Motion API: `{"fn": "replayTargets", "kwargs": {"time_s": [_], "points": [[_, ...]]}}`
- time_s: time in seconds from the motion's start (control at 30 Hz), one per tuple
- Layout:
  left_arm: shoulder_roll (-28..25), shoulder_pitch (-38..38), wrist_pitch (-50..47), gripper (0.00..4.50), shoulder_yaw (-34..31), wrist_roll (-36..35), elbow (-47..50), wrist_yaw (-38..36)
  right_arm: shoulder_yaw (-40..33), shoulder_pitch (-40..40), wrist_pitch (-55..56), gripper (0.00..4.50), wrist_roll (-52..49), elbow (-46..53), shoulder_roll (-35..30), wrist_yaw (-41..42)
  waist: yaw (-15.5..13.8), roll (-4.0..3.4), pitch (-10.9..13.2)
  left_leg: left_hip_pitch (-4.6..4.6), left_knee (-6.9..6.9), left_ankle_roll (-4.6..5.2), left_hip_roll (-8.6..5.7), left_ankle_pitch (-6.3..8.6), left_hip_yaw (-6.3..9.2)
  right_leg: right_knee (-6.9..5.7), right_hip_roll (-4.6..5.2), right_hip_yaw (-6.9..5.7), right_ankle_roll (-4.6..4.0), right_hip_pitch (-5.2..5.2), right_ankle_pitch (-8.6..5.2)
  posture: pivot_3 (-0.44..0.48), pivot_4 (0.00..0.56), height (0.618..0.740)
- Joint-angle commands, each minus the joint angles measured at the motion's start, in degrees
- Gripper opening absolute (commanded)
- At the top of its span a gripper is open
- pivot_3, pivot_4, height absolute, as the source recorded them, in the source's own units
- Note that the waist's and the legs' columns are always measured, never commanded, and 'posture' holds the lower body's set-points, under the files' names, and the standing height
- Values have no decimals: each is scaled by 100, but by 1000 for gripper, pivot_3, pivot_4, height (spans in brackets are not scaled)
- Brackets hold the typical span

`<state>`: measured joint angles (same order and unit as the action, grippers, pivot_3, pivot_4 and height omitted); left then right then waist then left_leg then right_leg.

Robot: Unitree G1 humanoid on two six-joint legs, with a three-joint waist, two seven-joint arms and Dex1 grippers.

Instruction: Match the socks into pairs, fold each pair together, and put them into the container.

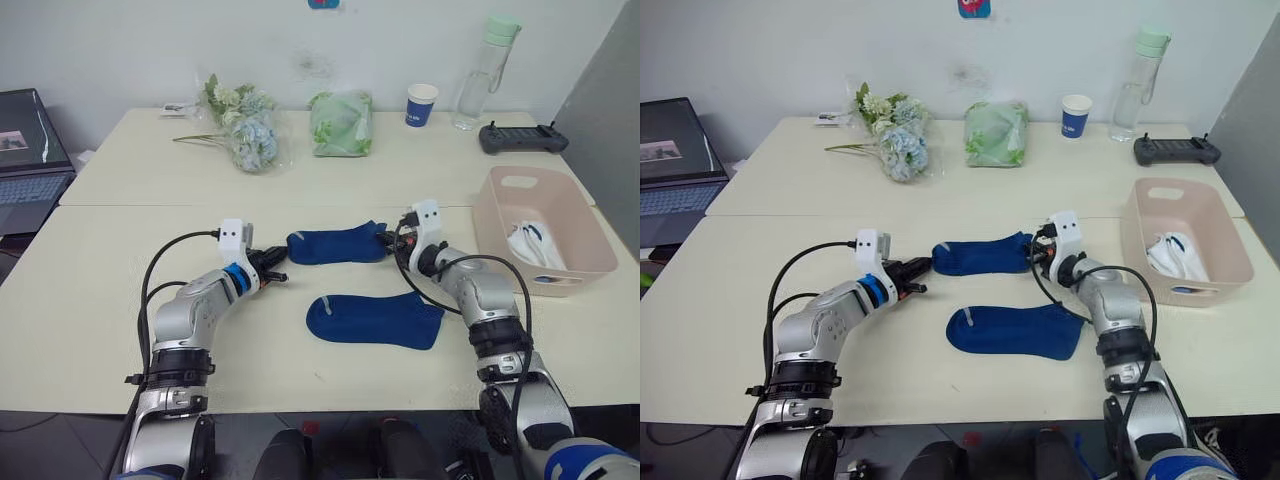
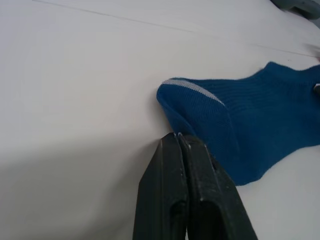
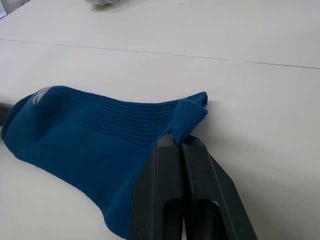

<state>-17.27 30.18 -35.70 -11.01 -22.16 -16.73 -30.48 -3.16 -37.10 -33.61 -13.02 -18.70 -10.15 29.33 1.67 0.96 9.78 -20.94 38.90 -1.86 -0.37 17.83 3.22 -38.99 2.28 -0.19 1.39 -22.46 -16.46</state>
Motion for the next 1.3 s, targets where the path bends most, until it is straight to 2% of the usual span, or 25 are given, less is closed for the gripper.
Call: {"fn": "replayTargets", "kwargs": {"time_s": [0.03,0.1,0.63,0.93,1.03,1.2,1.3], "points": [[-8,198,208,1536,-45,-6,-63,37,-25,4,-106,0,-122,398,0,-95,2,0,0,0,0,0,0,0,0,0,0,1,0,0,0,0,150,740],[-21,223,215,2197,16,1,-96,-4,-39,0,-139,0,-131,434,-2,-135,4,0,0,0,0,0,0,0,-1,1,-1,1,0,-1,0,0,150,740],[-70,298,637,2197,225,448,-648,232,12,47,-122,0,-191,491,-5,-229,6,0,0,1,-2,0,0,0,-1,0,-2,1,0,-3,0,0,150,740],[-278,184,535,2197,713,870,-633,217,50,13,-111,0,-184,472,-9,-232,12,-1,-1,5,-4,1,0,0,-2,-1,-2,3,0,-2,0,0,150,740],[-245,245,634,1600,864,946,-691,140,64,-36,-59,0,-172,368,13,-239,12,-1,-1,5,-4,1,0,0,-2,-1,-3,4,0,-1,0,0,150,740],[-196,309,787,63,1052,1109,-756,12,67,-32,-98,0,-210,440,42,-248,0,-1,-1,3,-4,1,-2,0,-3,2,-2,4,0,-1,0,0,150,740],[-146,279,918,25,1070,1148,-759,-31,64,-10,-25,0,-212,371,54,-250,-22,-1,-1,3,-4,1,-4,0,-2,5,0,2,0,2,0,0,150,740]]}}
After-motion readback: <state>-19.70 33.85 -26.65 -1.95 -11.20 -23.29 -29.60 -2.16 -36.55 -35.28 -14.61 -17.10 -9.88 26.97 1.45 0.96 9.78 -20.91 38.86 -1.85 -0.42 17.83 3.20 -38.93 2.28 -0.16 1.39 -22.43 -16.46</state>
